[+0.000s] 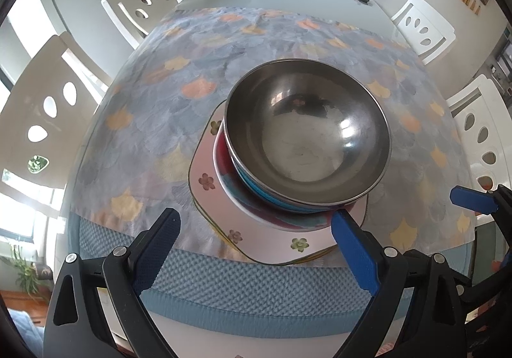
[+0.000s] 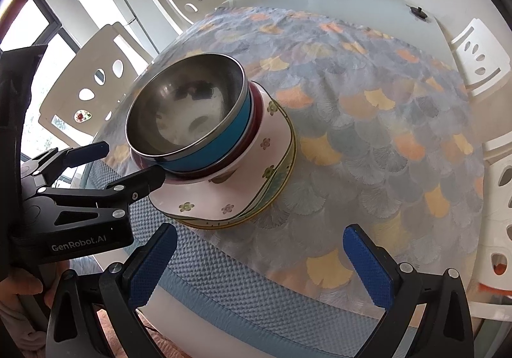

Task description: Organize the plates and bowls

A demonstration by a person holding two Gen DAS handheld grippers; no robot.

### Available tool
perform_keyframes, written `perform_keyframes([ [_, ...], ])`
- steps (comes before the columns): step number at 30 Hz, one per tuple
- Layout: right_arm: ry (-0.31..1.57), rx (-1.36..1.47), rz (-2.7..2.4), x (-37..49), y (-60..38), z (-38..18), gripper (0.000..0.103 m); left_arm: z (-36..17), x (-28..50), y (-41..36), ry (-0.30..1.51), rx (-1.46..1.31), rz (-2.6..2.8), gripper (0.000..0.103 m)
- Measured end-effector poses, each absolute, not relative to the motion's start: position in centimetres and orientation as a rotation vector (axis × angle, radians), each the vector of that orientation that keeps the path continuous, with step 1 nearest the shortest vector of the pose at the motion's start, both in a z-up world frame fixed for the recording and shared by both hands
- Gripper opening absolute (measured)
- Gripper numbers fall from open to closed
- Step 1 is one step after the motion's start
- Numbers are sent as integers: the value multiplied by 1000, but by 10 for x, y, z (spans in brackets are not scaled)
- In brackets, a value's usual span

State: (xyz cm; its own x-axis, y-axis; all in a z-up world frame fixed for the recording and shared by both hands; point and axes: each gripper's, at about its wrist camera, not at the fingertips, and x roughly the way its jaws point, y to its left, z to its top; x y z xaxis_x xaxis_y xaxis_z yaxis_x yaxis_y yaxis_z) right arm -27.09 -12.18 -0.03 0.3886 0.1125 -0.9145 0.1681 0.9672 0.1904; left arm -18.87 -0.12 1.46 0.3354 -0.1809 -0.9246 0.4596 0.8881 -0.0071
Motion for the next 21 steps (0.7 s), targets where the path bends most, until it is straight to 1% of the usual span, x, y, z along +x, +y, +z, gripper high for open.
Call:
perform_keyframes([
  [21,1206,265,-12,-268,-117,-7,103,9,-187,8,1184,254,-390,95],
])
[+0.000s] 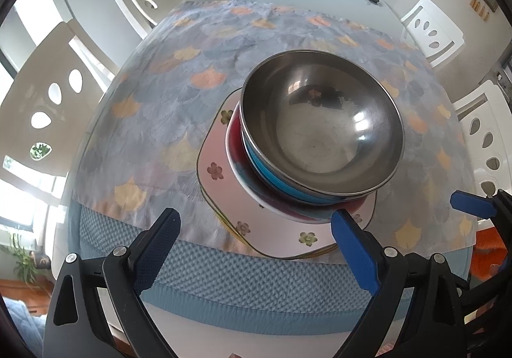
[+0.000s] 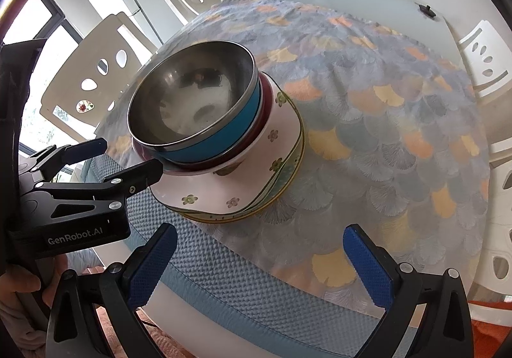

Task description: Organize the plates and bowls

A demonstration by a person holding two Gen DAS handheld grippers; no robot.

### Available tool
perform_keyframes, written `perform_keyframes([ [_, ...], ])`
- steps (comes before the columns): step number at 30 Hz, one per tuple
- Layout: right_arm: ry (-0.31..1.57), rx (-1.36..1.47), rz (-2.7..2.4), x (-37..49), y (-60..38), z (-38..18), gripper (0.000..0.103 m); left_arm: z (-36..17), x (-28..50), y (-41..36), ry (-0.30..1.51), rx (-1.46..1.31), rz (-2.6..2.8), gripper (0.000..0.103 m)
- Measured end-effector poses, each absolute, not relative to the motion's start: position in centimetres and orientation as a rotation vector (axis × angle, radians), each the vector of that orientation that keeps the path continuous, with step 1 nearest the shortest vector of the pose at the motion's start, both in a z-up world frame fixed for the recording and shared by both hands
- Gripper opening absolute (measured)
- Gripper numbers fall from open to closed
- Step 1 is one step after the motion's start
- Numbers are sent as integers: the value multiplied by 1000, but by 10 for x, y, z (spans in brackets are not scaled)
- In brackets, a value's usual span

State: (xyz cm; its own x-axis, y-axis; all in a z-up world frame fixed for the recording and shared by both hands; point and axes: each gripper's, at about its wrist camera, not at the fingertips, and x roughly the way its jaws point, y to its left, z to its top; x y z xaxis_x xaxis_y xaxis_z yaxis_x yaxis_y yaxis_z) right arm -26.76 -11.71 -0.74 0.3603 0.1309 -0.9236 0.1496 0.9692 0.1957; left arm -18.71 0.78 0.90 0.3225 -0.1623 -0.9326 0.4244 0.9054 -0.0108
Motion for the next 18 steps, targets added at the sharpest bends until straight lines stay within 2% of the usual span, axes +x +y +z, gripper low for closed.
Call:
perform_keyframes([
  [18,1211,290,-29,-268,-123,-9,103,10,-189,3,1171,273,-399,95],
])
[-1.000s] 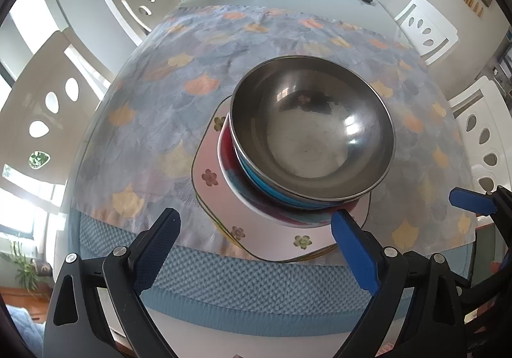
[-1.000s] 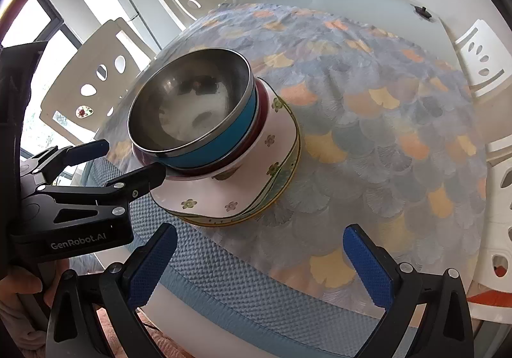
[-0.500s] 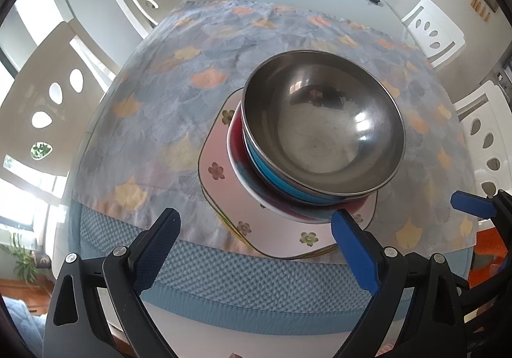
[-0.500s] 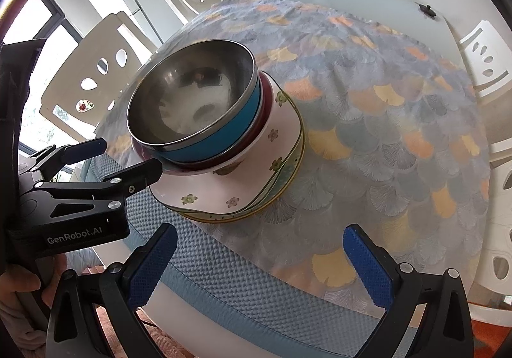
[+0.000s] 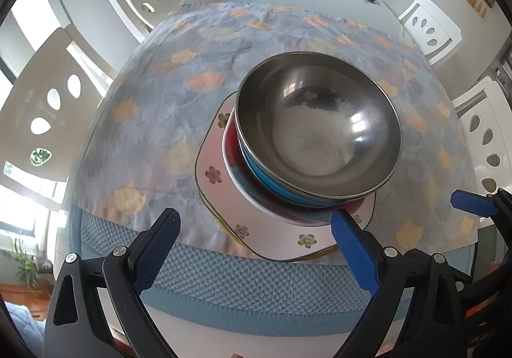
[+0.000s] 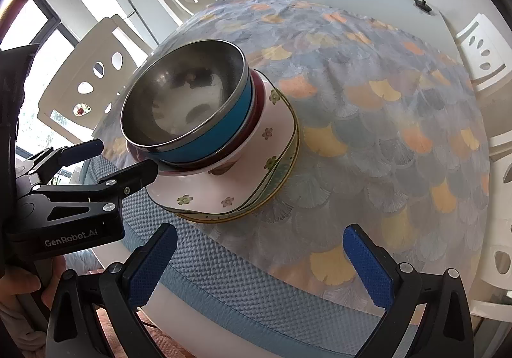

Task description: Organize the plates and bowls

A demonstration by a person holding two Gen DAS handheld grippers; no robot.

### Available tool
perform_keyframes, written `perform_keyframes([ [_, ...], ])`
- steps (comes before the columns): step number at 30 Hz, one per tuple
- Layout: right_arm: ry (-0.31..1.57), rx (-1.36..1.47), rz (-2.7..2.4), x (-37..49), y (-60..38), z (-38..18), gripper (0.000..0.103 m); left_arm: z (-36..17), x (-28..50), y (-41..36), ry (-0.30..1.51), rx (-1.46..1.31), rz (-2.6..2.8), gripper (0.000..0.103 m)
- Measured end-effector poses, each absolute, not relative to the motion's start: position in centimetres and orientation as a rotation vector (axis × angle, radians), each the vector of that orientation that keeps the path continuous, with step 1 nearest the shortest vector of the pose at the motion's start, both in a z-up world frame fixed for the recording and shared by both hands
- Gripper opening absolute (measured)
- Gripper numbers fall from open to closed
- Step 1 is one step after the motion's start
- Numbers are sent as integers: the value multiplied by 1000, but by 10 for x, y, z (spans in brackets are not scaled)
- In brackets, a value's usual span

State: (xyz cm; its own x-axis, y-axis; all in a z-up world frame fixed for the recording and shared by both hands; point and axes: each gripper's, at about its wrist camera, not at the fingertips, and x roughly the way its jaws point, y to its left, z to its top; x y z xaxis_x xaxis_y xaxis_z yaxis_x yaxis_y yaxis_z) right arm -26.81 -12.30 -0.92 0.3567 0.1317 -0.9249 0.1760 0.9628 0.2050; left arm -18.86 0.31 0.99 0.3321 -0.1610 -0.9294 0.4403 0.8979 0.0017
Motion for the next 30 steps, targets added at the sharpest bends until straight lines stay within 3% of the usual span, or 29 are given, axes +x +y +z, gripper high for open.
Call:
perform_keyframes([
  [30,1239,304,-52,-268,-124,-15,103,10,-189,-5,1145,336,-439,98],
])
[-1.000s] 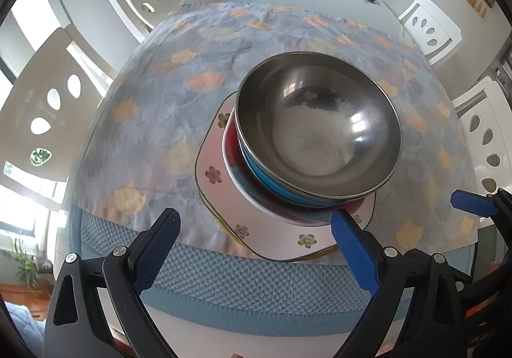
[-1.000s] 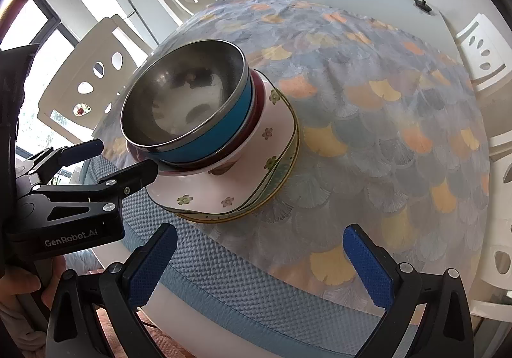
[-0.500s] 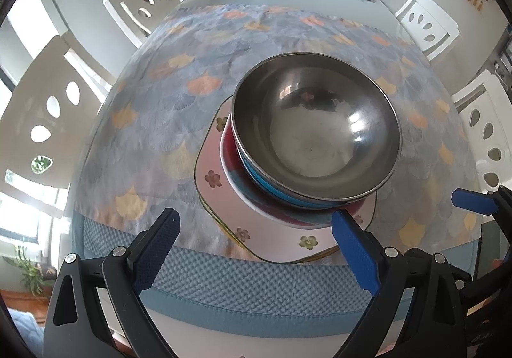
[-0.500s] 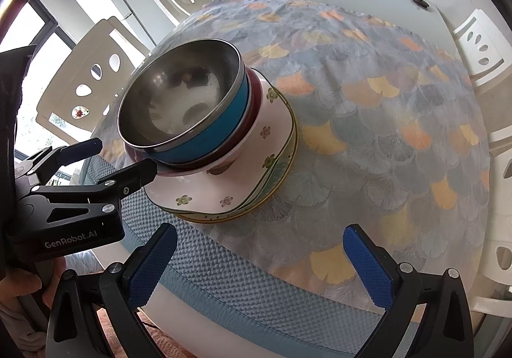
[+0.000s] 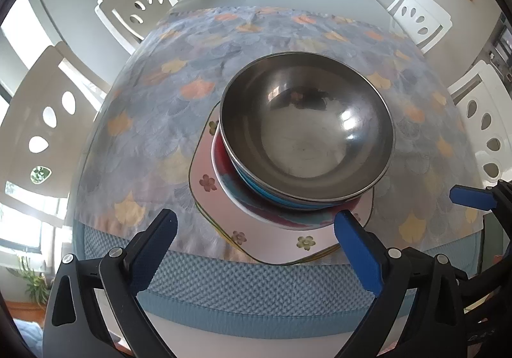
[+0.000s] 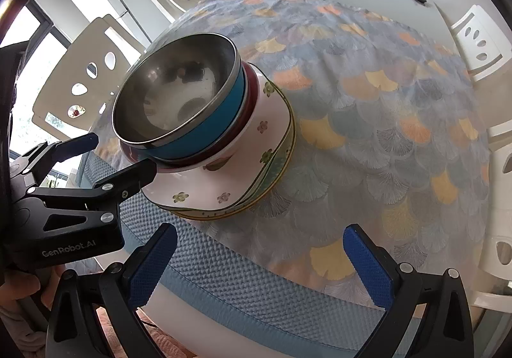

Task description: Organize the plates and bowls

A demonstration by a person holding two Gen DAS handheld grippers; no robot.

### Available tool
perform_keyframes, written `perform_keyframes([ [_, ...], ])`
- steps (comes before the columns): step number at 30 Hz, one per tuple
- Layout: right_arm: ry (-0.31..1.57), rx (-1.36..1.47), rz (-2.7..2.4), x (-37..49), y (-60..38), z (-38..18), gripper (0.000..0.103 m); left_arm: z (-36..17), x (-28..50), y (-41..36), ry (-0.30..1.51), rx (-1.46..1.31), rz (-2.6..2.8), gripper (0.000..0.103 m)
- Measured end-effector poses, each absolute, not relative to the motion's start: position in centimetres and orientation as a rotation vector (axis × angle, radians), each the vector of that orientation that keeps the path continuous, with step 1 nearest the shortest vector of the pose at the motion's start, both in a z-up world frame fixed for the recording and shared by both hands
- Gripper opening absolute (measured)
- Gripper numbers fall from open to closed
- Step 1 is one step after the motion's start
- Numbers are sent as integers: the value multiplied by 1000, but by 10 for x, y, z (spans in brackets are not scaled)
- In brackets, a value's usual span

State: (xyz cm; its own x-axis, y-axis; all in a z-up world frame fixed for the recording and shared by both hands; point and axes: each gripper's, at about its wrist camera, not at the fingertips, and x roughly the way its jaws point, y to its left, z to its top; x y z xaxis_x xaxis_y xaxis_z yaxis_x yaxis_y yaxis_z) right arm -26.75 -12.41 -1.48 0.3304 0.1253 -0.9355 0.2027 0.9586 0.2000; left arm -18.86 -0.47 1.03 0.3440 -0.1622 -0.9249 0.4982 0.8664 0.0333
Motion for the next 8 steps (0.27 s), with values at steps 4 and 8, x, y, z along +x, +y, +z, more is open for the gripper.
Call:
perform_keyframes([
  [4,1242,301,-56,-267,-122,-15,103,9,-188,-5,1149,342,-442,99],
  [8,1246,299,-59,-266,-121,-16,103,9,-187,-4,1141,347,-443,99],
])
